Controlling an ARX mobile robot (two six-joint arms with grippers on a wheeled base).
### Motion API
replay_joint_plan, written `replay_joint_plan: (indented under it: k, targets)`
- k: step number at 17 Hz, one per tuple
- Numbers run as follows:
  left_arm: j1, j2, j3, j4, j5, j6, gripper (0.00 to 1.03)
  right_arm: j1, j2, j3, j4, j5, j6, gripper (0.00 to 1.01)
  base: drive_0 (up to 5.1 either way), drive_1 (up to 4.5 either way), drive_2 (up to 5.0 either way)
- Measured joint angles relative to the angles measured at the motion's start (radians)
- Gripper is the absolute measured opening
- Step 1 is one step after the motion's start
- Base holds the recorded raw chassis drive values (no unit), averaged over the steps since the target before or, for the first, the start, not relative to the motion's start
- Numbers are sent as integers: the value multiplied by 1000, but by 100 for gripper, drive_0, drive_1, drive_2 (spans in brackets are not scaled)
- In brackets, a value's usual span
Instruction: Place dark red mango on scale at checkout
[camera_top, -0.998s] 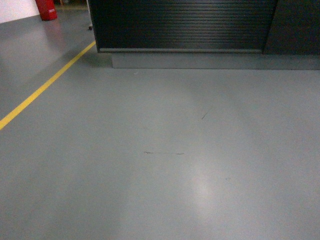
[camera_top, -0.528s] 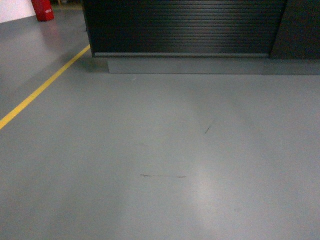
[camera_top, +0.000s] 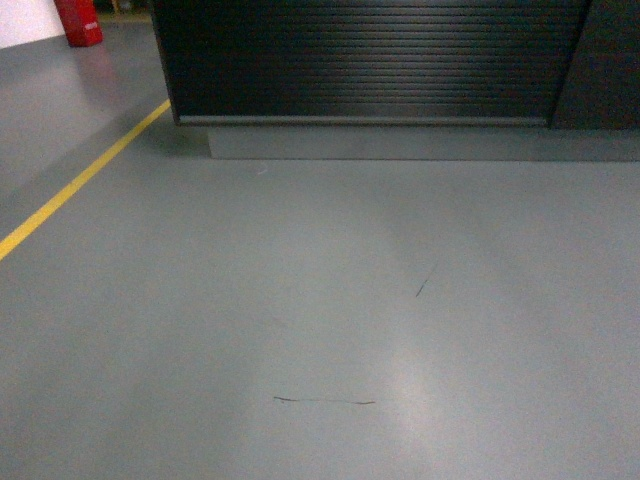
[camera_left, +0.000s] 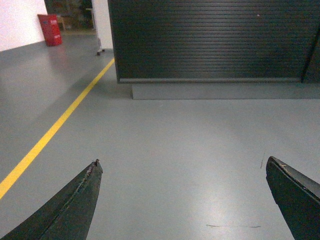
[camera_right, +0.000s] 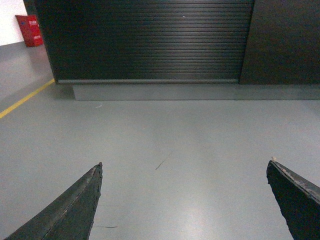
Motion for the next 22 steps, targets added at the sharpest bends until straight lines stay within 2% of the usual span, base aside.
replay_joint_plan:
  k: [22]
  targets:
    - [0, 0, 0, -2, 2, 0, 98, 0, 0, 0, -4, -1, 0, 98, 1, 431, -429]
